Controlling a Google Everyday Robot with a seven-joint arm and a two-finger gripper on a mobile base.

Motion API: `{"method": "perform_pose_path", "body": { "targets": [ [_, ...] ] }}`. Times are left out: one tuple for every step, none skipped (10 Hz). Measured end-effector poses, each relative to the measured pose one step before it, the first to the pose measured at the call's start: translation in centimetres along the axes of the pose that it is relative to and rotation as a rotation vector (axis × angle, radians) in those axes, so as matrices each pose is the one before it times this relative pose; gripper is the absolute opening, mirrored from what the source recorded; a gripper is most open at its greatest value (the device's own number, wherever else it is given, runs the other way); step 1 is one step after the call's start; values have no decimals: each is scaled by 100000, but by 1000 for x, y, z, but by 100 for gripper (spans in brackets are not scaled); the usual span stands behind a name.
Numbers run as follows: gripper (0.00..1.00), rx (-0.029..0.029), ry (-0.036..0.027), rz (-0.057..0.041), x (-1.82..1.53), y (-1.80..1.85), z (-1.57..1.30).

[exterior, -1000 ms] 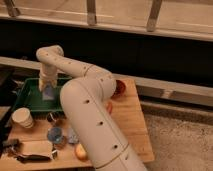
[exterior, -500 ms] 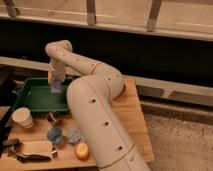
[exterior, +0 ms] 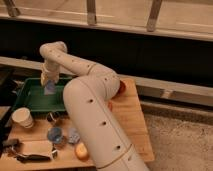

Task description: Wipe tray with sponge

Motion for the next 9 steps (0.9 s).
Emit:
{"method": "perform_pose_path", "body": {
  "targets": [
    [0, -1388, 1671, -2359, 403, 1220, 474],
    [0, -462, 1860, -1055, 553, 493, 435],
    [0, 15, 1210, 69, 431, 12, 213],
    [0, 1314, 1360, 2436, 960, -619, -128],
    [0, 1150, 283, 1927, 587, -668, -276],
    [0, 1910, 167, 3156, 707, -1257, -494],
    [0, 2343, -432, 3585, 227, -1816, -611],
    [0, 1921, -1218, 2183, -479, -1245, -526],
    [0, 481, -1470, 1115, -480, -509, -258]
  ]
}}
